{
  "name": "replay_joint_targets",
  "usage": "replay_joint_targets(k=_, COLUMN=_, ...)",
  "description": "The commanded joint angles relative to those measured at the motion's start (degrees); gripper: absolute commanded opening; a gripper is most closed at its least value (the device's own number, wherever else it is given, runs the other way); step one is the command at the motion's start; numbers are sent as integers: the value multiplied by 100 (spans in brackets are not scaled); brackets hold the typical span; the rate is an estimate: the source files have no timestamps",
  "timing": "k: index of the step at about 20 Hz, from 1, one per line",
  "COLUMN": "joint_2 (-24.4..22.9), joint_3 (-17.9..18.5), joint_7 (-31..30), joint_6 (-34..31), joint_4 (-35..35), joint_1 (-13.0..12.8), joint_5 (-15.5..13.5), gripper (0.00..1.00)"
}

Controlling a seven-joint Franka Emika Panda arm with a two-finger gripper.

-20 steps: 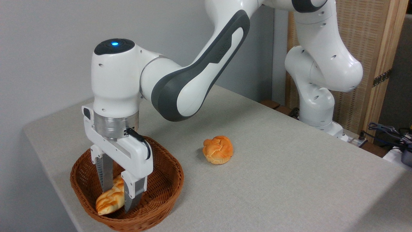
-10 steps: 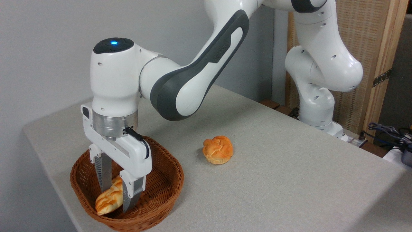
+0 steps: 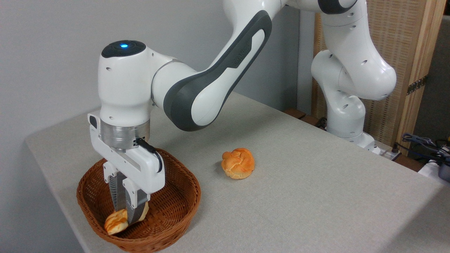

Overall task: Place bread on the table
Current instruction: 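Close the gripper on the braided bread roll inside the basket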

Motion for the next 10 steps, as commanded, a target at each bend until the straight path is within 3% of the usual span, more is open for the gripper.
replay_joint_targets(k=1, joint_2=-64, joint_3=0, joint_7=-90, joint_6=40, joint_4=0, joint_1=-3, joint_5=67, gripper=38)
replay_joint_targets(k=10, joint_2=-511, joint_3=53, joint_7=-99, joint_6=-451, joint_4=0, joint_1=32, joint_5=-3, gripper=38)
